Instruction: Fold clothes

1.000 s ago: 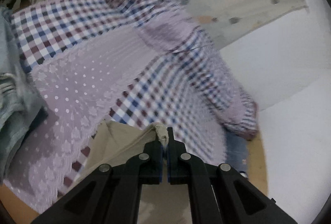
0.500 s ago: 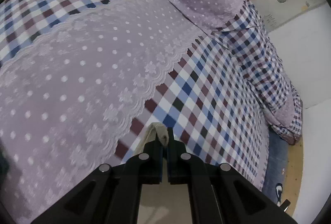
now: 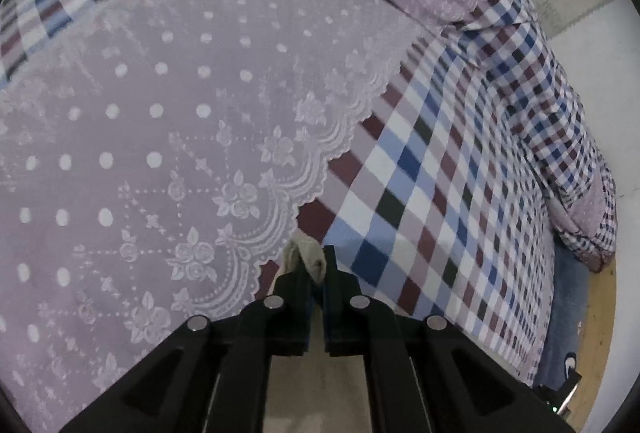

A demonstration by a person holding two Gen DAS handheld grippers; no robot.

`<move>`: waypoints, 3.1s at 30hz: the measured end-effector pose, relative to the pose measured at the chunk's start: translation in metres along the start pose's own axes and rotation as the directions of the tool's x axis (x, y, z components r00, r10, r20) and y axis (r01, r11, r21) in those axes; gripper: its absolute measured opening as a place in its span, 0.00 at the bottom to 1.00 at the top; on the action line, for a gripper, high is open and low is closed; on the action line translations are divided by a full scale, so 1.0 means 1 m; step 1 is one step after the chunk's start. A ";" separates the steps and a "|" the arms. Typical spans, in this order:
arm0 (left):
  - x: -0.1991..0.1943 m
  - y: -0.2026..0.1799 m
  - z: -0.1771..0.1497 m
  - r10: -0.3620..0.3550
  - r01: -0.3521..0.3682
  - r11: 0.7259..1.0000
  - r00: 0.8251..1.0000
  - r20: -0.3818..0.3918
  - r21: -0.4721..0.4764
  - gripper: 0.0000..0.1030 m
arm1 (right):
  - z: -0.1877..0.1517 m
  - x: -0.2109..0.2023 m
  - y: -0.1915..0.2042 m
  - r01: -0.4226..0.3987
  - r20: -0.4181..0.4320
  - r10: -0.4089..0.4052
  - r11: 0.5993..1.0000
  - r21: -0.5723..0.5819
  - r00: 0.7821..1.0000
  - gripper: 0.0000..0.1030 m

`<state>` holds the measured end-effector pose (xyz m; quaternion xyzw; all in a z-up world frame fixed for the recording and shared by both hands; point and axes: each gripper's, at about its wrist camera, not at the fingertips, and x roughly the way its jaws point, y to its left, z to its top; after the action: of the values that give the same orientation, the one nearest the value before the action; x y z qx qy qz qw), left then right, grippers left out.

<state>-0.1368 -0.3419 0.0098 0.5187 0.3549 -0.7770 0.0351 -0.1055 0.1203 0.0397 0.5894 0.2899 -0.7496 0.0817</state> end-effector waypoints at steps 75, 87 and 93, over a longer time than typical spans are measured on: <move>-0.167 0.196 -0.264 -0.284 0.347 0.929 0.893 0.350 -0.129 0.03 | -0.355 -0.081 0.130 -0.665 0.601 0.285 0.334 0.669 0.747 0.04; -0.161 0.225 -0.264 -0.311 0.386 0.888 0.905 0.291 -0.250 0.10 | -0.381 -0.093 0.119 -0.554 0.526 0.176 0.314 0.771 0.832 0.14; -0.162 0.225 -0.270 -0.361 0.433 0.866 0.888 0.286 -0.252 0.40 | -0.366 -0.133 0.134 -0.472 0.524 0.000 0.432 0.769 0.852 0.29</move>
<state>0.2434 -0.4018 -0.0282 0.3286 0.5649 -0.7569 -0.0051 0.3017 0.1758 0.0685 0.3911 -0.2527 -0.8829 -0.0604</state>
